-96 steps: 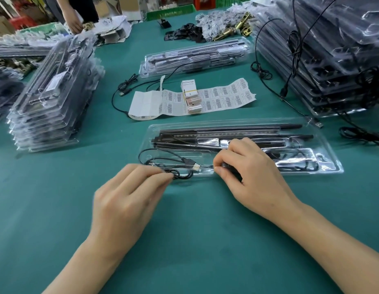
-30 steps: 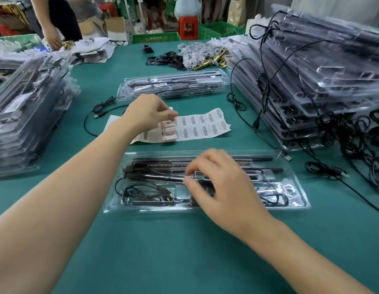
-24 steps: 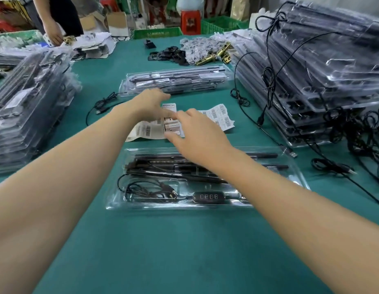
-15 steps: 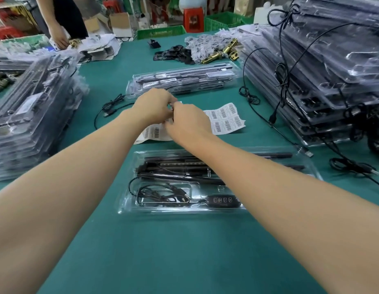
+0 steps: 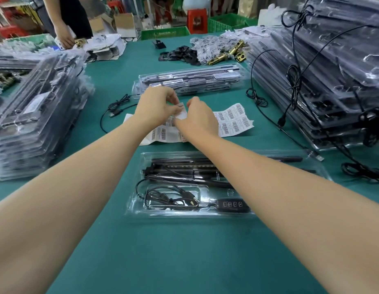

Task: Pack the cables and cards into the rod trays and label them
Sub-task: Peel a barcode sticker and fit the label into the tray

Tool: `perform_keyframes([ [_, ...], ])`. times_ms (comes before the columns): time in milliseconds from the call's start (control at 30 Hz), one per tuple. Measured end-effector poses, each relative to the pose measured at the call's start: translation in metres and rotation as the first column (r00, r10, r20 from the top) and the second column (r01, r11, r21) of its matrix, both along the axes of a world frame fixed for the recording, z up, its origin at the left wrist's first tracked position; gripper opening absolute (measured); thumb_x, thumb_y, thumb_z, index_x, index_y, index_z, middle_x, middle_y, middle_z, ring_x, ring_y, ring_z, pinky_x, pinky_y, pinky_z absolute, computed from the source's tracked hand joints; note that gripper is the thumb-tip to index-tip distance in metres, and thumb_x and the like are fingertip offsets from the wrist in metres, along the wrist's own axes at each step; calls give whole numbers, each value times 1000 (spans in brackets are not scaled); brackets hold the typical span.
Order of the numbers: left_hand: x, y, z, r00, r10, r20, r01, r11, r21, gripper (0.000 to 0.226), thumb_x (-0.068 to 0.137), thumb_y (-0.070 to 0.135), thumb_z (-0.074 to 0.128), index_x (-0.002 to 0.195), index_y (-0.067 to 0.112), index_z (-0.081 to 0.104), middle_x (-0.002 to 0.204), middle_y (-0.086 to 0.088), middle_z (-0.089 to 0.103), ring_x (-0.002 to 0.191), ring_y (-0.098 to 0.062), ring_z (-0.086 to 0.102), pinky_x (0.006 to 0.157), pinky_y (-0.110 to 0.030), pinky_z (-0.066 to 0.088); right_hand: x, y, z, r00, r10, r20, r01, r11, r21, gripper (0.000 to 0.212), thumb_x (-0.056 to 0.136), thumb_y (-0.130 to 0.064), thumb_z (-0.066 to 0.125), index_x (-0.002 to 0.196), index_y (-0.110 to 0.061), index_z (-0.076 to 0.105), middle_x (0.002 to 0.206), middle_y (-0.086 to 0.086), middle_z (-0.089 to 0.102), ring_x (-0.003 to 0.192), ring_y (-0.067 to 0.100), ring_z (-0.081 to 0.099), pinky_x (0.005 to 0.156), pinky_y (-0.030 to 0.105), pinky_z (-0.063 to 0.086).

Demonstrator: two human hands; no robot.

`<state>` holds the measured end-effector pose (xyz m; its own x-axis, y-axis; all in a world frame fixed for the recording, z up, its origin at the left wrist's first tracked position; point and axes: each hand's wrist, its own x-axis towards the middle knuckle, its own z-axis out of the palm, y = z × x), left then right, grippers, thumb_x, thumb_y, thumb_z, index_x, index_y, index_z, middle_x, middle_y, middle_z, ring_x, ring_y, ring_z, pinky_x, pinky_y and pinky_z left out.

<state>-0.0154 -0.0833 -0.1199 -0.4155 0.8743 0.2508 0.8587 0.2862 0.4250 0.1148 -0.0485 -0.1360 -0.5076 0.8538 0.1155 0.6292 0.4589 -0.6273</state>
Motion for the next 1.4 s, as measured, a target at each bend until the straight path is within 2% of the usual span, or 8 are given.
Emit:
perform_keyframes([
  [167, 0, 0, -2, 1000, 11, 9, -11, 1000, -6, 11, 89, 27, 75, 88, 24, 65, 83, 7, 67, 83, -16, 64, 75, -34, 53, -8, 3, -7, 994, -65, 82, 58, 994, 92, 36, 94, -44, 64, 79, -19, 43, 103, 6, 64, 99, 30, 61, 77, 39, 46],
  [367, -6, 2, -3, 993, 106, 42, -107, 994, 19, 14, 91, 22, 72, 85, 23, 60, 91, 2, 71, 89, -22, 68, 82, -43, 57, -5, 9, -10, 992, -52, 119, 37, 991, 126, 49, 89, -47, 73, 66, -22, 38, 82, 1, 55, 82, 27, 54, 70, 36, 37],
  [633, -8, 3, -2, 964, 170, 207, -185, 981, 57, 23, 91, 18, 71, 76, 26, 55, 88, 0, 69, 91, -27, 70, 86, -47, 58, -1, 3, -15, 982, -44, 181, -9, 959, 284, 33, 95, -52, 63, 85, -23, 52, 84, -1, 46, 87, 21, 42, 74, 37, 32],
  [867, -5, -5, 0, 949, 120, 291, -145, 987, 66, 8, 92, 19, 73, 91, 13, 67, 98, -10, 74, 97, -28, 70, 89, -45, 57, 6, 5, -14, 993, -42, 113, 23, 987, 162, 47, 93, -62, 58, 75, -18, 54, 85, 1, 57, 99, 26, 56, 80, 41, 44],
  [1000, -8, -10, 0, 944, 125, 306, -149, 987, 56, 10, 93, 16, 71, 86, 17, 63, 99, -12, 74, 93, -27, 72, 79, -39, 58, 12, 7, -10, 999, 2, 50, -9, 990, 138, 41, 92, -52, 66, 107, -14, 68, 108, 3, 68, 107, 27, 60, 83, 40, 50],
  [1133, -9, -14, -5, 917, 121, 381, -159, 985, 71, 5, 94, 15, 71, 94, 13, 66, 99, -11, 74, 79, -20, 69, 64, -25, 53, 22, 11, -7, 997, 10, 73, -17, 994, 104, 34, 88, -47, 72, 101, -16, 73, 95, 1, 73, 94, 26, 65, 78, 39, 53],
  [1267, -13, -16, -9, 944, 60, 325, -85, 995, 62, 18, 93, 17, 73, 109, 15, 66, 106, -5, 71, 91, -15, 65, 81, -27, 53, 30, 13, -7, 983, 98, 155, -119, 984, 134, 48, 91, -49, 69, 123, -13, 66, 111, 1, 71, 112, 28, 58, 88, 42, 51],
  [1400, -13, -22, -5, 967, -230, 108, 233, 972, -18, 38, 97, 29, 68, 134, 26, 63, 136, 8, 60, 122, -7, 55, 99, -23, 40, 42, 16, -5, 964, 181, 193, -213, 964, 160, 59, 97, -53, 58, 142, -15, 53, 132, 8, 61, 128, 30, 49, 97, 45, 47],
])
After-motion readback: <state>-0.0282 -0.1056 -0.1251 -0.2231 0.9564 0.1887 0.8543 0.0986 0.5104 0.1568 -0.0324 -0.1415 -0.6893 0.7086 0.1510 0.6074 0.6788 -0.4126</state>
